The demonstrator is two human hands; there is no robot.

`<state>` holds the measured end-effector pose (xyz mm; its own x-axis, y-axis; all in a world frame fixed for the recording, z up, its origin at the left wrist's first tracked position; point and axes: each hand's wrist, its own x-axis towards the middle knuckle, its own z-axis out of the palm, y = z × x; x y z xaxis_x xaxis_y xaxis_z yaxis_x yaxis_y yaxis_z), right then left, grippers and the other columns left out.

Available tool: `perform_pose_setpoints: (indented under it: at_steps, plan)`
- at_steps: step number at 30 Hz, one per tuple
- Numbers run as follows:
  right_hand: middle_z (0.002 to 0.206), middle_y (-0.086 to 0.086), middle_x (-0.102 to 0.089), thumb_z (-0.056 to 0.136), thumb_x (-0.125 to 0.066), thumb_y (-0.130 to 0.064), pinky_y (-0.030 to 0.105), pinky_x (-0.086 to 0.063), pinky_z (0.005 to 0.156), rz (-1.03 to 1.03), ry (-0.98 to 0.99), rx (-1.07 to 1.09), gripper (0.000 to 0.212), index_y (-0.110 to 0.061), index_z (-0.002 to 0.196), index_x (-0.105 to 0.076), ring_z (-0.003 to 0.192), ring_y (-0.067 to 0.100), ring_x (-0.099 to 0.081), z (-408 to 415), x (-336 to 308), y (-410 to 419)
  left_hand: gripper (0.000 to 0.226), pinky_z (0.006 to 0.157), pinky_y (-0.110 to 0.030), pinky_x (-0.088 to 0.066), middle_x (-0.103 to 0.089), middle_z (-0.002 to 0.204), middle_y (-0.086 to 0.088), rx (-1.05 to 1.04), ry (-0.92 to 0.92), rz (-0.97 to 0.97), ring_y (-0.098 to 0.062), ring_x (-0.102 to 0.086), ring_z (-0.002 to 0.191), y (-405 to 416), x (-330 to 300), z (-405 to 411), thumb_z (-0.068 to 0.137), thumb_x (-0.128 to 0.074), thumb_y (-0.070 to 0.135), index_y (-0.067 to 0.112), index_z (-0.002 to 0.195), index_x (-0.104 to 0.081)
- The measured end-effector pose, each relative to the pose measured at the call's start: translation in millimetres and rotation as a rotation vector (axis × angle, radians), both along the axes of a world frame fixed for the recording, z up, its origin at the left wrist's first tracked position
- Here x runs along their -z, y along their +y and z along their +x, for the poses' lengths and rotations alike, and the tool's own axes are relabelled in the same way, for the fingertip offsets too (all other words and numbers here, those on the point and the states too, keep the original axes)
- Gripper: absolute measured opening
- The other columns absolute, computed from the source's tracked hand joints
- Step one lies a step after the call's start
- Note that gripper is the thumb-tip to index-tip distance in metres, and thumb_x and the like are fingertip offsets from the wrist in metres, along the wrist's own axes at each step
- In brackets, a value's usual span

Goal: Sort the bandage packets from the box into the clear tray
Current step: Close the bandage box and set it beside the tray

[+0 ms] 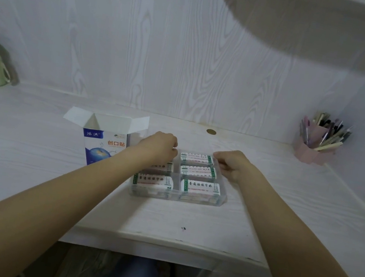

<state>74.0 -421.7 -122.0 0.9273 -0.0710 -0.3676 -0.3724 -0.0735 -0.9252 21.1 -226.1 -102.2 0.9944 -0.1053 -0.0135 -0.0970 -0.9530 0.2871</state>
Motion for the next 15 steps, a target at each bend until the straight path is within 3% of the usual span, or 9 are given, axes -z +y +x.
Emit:
perform_pose_setpoints:
  at_steps: [5, 7, 10, 12, 15]
  plan:
    - [0.068, 0.011, -0.054, 0.089, -0.054, 0.008, 0.022, -0.05, 0.048, 0.05, 0.006, 0.007, 0.016, 0.0, 0.076, -0.058, 0.056, 0.016, -0.05, 5, 3, 2, 0.026, 0.085, -0.032, -0.041, -0.05, 0.118, -0.011, -0.017, -0.112, -0.057, -0.028, -0.051, 0.111, -5, -8, 5, 0.098, -0.04, 0.016, 0.01, 0.119, -0.053]
    - [0.075, 0.013, -0.059, 0.088, -0.053, 0.01, 0.025, -0.052, 0.059, 0.064, -0.009, 0.013, 0.012, 0.005, 0.094, -0.062, 0.062, 0.018, -0.054, 6, 4, 3, 0.03, 0.086, -0.034, -0.042, -0.048, 0.122, -0.013, -0.055, -0.193, -0.099, -0.031, -0.049, 0.111, -7, -18, 7, 0.097, -0.04, 0.014, 0.004, 0.124, -0.05]
    - [0.093, 0.015, -0.064, 0.087, -0.056, 0.011, 0.031, -0.052, 0.075, 0.068, -0.035, 0.022, 0.029, 0.003, 0.115, -0.061, 0.078, 0.022, -0.059, 8, 6, 4, 0.041, 0.097, -0.039, -0.04, -0.039, 0.137, -0.019, -0.083, -0.279, -0.116, -0.033, -0.041, 0.122, -6, -32, 9, 0.097, -0.042, 0.012, 0.002, 0.136, -0.041]
    - [0.098, 0.014, -0.062, 0.087, -0.056, 0.011, 0.029, -0.051, 0.071, 0.064, -0.056, 0.02, 0.034, 0.0, 0.119, -0.059, 0.08, 0.022, -0.059, 7, 5, 6, 0.05, 0.105, -0.039, -0.033, -0.026, 0.148, -0.021, -0.108, -0.309, -0.133, -0.035, -0.029, 0.134, -4, -38, 9, 0.096, -0.044, 0.012, 0.003, 0.143, -0.03]
    - [0.098, 0.012, -0.06, 0.086, -0.048, 0.018, 0.022, -0.038, 0.053, 0.005, -0.098, 0.019, 0.033, -0.005, 0.108, -0.058, 0.064, 0.013, -0.051, 5, 2, 7, 0.063, 0.116, -0.041, -0.012, -0.002, 0.156, -0.022, -0.151, -0.323, -0.128, -0.036, -0.001, 0.144, -1, -45, 9, 0.096, -0.046, 0.01, 0.004, 0.149, -0.012]
